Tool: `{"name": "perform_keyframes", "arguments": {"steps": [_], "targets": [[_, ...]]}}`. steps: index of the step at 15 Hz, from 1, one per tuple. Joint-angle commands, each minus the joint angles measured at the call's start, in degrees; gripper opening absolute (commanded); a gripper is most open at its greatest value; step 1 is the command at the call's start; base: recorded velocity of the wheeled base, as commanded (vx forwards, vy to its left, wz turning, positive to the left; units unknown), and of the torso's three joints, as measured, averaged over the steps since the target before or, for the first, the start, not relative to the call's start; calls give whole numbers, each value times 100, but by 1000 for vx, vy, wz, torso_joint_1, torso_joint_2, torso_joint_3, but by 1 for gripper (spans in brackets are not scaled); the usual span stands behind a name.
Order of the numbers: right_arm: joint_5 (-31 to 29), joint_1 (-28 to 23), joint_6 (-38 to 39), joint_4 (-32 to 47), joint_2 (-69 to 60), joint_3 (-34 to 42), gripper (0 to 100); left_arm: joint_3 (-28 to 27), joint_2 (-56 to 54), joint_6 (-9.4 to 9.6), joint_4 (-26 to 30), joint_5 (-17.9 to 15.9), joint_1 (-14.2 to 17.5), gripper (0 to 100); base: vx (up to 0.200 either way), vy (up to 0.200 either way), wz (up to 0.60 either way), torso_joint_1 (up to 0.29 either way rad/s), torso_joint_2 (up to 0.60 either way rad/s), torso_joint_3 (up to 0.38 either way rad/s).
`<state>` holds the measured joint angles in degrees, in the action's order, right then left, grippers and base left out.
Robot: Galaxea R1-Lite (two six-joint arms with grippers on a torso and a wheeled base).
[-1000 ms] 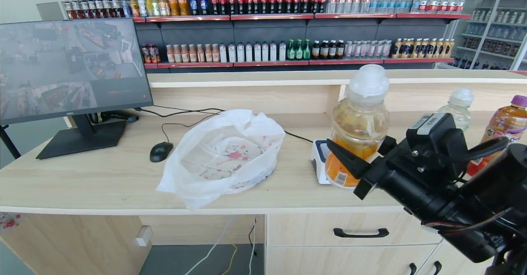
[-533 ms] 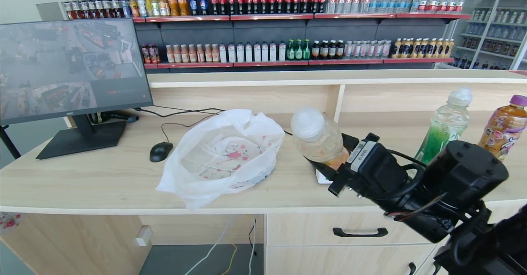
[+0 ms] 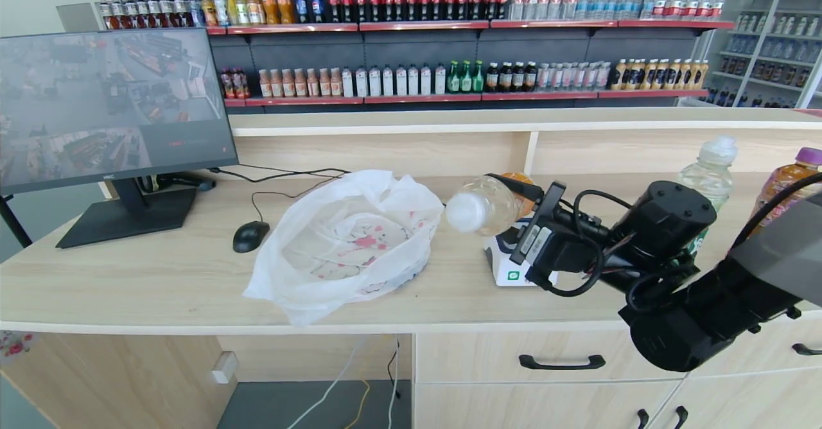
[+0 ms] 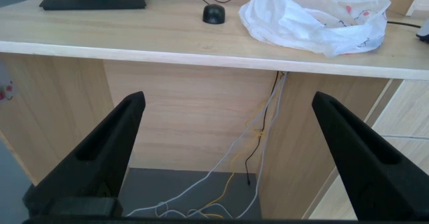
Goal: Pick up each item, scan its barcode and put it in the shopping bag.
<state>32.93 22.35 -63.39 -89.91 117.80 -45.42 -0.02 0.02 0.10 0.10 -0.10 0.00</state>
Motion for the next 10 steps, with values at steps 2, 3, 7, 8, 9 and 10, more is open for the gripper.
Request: {"name": "perform_keyframes", "arguments": {"steps": [2,3,7,8,9,10], "targets": [[170,-266,-191,-9,209,-90,0,2,-2,-1,-1,1,0,100,0,0,0,0,0,0],[267,-283,-297,-9,217,-107,0,-6,-2,-1,-1,1,0,100,0,0,0,0,0,0],[768,-398,-701,-9,560,-169,0,2,-2,-1,-1,1,0,100,0,0,0,0,0,0],[891,-450,-710,-9,595,-186,0,-6,-2,-1,-1,1,0,100,0,0,0,0,0,0],[944,-538,-710,-9,648,-178,0,-6,-2,-1,-1,1,0,100,0,0,0,0,0,0],[1032,-705,-727,-9,674,-160,0,2,-2,-1,-1,1,0,100,0,0,0,0,0,0]]}}
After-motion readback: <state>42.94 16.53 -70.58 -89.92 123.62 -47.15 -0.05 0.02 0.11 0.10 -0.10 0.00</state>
